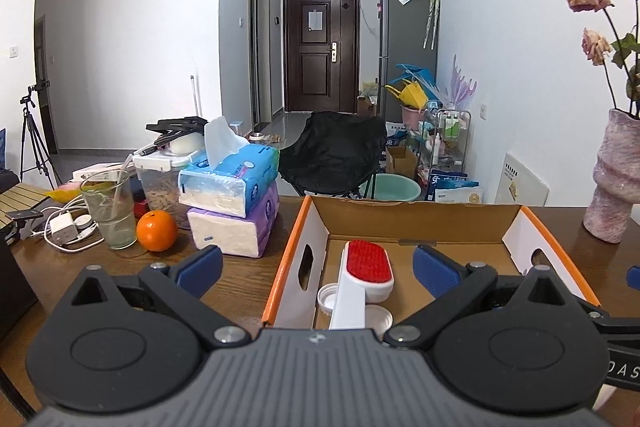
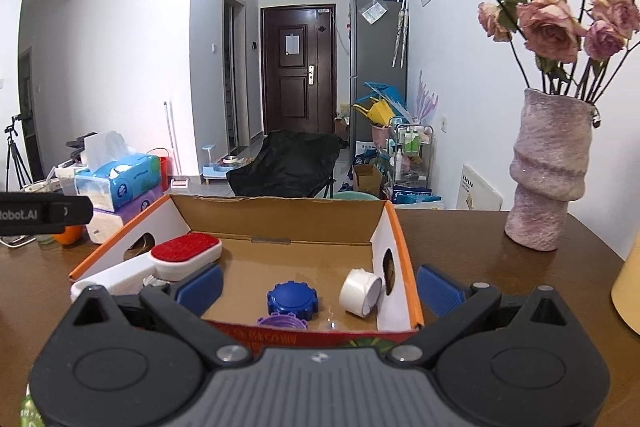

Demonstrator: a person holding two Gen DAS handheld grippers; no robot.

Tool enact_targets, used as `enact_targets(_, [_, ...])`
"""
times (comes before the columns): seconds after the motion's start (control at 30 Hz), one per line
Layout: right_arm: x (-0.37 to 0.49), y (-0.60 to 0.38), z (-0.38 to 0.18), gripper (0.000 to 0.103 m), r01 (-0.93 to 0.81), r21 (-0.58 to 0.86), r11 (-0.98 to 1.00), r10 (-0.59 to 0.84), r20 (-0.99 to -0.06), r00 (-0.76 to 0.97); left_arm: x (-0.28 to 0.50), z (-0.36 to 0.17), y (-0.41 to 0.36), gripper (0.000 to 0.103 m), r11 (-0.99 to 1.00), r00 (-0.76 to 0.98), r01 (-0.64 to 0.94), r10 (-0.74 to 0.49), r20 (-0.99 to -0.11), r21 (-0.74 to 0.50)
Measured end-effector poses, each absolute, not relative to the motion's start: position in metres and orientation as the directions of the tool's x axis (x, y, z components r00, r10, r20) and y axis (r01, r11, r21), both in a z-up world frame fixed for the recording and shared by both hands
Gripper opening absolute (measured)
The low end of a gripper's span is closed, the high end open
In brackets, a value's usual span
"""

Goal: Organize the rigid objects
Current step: 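Withdraw both grippers from the box back over the table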

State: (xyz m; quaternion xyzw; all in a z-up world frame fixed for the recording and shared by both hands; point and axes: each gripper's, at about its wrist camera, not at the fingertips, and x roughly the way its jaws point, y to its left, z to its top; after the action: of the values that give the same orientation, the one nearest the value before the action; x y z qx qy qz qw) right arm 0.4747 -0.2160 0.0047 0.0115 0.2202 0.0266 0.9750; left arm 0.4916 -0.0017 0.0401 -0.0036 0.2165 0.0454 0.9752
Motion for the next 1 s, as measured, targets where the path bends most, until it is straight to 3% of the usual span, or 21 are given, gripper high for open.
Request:
enact_targets(0.47, [0.413,-0.224,0.012,0.103,-0.037,0.022,0.999,0.043,-0.403,0.914,0.429,0.045,0.004,0.103,0.998,0.910,-0.057,0.051,-0.412,-0.004])
enact_targets(1.0, [0.340,-0.223,-0.018,0.103,-0.052,0.009,0.999,0.050,-0.464,0.884,0.367,0.021,0.021,0.103,0.999,0.887,-0.033,0.035,-0.460,0.013])
